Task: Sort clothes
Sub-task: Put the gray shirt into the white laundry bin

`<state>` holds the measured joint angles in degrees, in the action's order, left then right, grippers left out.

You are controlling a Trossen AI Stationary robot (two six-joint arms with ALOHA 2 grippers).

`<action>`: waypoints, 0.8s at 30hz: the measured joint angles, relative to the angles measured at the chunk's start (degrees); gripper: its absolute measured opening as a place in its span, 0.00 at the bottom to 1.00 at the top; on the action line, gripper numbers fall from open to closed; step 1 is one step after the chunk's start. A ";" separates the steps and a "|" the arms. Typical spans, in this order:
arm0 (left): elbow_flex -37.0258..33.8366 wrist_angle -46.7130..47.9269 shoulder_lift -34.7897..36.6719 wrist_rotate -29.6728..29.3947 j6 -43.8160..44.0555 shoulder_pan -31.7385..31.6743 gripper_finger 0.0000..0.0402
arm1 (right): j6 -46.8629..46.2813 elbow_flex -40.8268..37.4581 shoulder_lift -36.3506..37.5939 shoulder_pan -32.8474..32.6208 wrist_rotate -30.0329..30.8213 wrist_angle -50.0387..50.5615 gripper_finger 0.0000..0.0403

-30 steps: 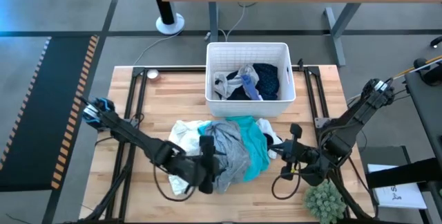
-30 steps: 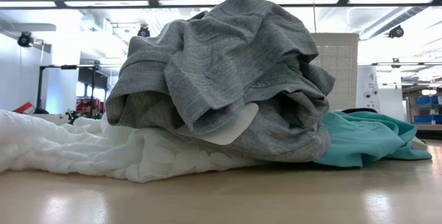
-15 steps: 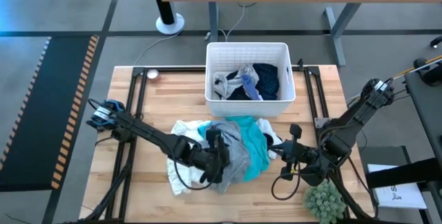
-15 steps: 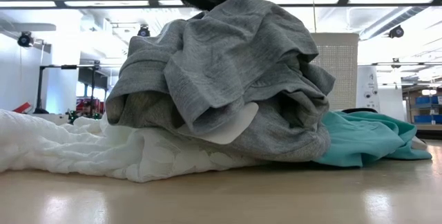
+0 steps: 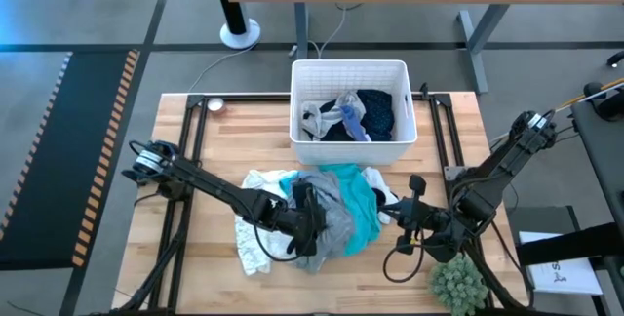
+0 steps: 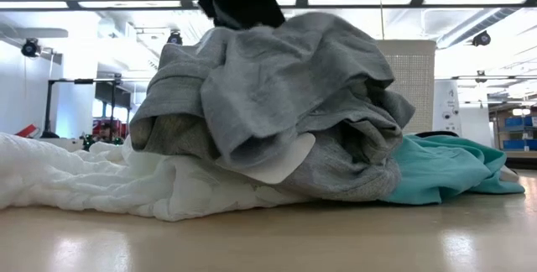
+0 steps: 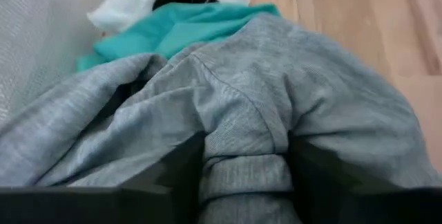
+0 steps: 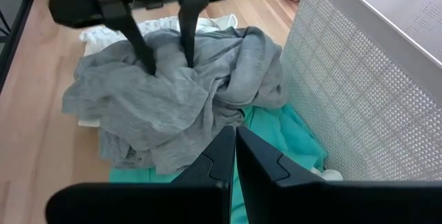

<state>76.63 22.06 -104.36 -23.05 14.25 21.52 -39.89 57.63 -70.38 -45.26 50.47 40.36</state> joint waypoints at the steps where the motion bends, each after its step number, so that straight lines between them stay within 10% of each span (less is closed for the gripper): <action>1: -0.01 -0.12 -0.46 -0.03 0.07 -0.03 0.38 | 0.01 0.00 0.00 0.00 -0.01 -0.03 0.00; 7: 3.06 0.68 -0.57 0.02 -1.73 0.07 0.04 | 0.01 -0.02 -0.01 -0.01 -0.05 -0.04 0.00; 24: 31.36 15.29 6.58 -16.52 -15.92 1.09 0.02 | 0.28 -0.02 -0.01 -0.01 0.10 0.00 0.00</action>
<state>107.99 37.36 -97.78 -39.57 -1.67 22.61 -39.61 57.60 -70.39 -45.28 50.57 40.36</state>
